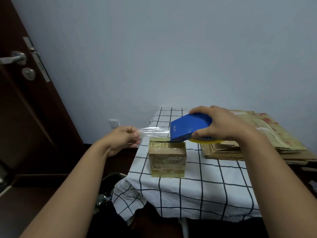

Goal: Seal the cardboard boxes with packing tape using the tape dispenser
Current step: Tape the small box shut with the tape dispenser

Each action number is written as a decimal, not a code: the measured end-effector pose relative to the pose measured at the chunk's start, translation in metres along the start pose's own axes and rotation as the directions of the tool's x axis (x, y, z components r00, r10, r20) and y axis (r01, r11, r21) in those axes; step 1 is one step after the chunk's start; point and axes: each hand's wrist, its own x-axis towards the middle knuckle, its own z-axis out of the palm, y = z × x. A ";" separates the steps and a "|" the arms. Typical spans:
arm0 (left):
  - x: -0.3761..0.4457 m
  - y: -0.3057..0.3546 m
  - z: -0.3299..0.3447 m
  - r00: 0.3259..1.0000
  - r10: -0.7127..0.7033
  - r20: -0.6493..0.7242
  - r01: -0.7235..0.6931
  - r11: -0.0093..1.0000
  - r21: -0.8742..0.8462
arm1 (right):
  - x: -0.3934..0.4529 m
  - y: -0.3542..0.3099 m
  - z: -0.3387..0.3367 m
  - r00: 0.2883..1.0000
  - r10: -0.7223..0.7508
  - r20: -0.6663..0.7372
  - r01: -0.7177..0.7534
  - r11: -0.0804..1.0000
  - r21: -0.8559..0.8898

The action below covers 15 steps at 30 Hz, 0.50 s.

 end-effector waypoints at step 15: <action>0.008 -0.017 0.028 0.975 -0.056 -0.217 0.068 0.996 0.051 | 0.007 0.013 0.002 1.000 -0.013 0.012 0.013 1.000 0.017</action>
